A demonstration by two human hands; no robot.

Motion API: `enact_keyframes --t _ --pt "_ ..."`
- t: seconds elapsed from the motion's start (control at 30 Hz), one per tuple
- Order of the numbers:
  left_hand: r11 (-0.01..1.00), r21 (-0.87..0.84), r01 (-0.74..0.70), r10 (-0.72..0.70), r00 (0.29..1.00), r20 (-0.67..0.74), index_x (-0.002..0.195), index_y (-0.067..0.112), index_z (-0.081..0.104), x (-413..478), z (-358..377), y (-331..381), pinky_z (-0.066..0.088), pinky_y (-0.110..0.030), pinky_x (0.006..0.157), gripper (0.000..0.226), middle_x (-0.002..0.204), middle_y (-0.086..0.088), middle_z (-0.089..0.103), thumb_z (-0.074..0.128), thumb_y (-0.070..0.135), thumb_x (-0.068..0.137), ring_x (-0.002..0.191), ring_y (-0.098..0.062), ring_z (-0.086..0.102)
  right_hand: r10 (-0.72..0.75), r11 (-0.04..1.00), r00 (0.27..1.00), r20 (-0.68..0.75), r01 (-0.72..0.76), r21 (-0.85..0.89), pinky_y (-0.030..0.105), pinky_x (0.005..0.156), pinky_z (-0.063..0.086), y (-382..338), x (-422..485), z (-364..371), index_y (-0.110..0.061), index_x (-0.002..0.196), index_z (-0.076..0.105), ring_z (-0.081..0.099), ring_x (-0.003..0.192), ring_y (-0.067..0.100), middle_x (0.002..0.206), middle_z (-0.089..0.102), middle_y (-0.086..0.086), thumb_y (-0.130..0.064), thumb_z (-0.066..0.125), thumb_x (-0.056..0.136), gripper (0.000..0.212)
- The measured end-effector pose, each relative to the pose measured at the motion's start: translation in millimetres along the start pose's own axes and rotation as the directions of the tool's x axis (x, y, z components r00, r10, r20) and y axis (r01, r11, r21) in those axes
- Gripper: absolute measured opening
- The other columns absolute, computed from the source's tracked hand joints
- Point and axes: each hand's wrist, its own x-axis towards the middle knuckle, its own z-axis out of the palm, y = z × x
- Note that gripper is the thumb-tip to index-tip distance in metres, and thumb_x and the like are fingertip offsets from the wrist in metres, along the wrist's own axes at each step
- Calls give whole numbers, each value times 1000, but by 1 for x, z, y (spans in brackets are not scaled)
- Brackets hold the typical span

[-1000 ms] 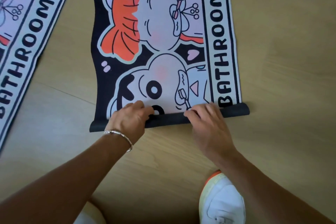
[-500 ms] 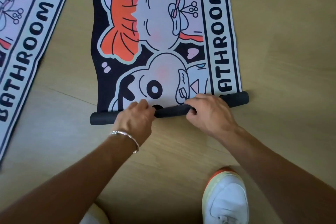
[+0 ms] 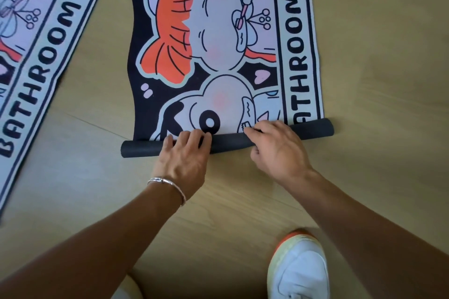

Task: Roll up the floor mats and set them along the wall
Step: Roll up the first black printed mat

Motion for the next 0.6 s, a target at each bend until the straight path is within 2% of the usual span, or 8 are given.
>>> enact_keyframes --t 0.07,0.13,0.27,0.37,0.43,0.5,0.53,0.6 --pt "998 42 -36 34 999 40 128 8 47 -2 -1 -1 49 -48 81 55 115 -7 51 62 8 76 96 -27 53 0 1000 1000 30 0 -6 29 95 39 1 3 -6 -20 131 53 50 105 20 119 57 -1 -15 44 91 42" --pt "999 26 -20 18 997 77 132 11 40 1 -7 0 48 -42 80 49 121 -5 44 49 5 84 101 -25 47 9 1000 998 61 -9 2 29 93 42 2 3 -9 -21 129 55 52 104 19 118 58 -1 -16 44 90 41" --pt "999 -23 -27 30 991 127 119 17 45 15 -16 -3 43 -31 70 32 113 0 42 40 8 89 93 -18 41 35 998 988 149 -43 52 31 83 46 3 8 -18 -22 114 63 56 96 20 102 62 0 -16 47 88 32" --pt "991 -81 -107 125 957 260 114 20 50 8 -18 -8 46 -29 75 24 107 3 48 44 12 92 87 -13 44 14 992 973 231 -42 118 27 71 44 2 0 -24 -23 98 62 58 84 17 86 60 -3 -14 51 87 18" --pt "982 -76 -173 187 946 263 116 20 51 -6 -17 -4 46 -28 85 27 103 4 52 44 11 91 91 -13 48 -37 991 963 265 1 136 27 81 41 -3 -17 -19 -25 114 56 53 96 15 99 58 -3 -14 51 91 26" --pt "982 -89 -165 182 952 248 117 21 51 -16 -12 0 43 -27 87 31 102 5 54 42 7 91 95 -14 46 -81 995 965 250 62 83 31 102 35 -7 -35 -7 -23 133 43 46 114 18 120 53 -1 -18 54 92 43" --pt "987 -115 -116 142 957 252 120 23 50 -16 -12 0 44 -27 86 34 103 6 54 42 7 91 96 -14 47 -93 996 969 230 87 34 34 107 31 -9 -41 -1 -21 136 40 44 118 20 124 51 1 -23 59 90 50" --pt "983 -181 -24 75 957 280 128 27 44 -12 -14 -3 46 -27 81 43 104 5 55 43 6 91 93 -15 51 -106 993 979 173 113 -35 43 104 37 -8 -45 6 -16 130 51 51 111 27 118 56 6 -29 75 77 59"
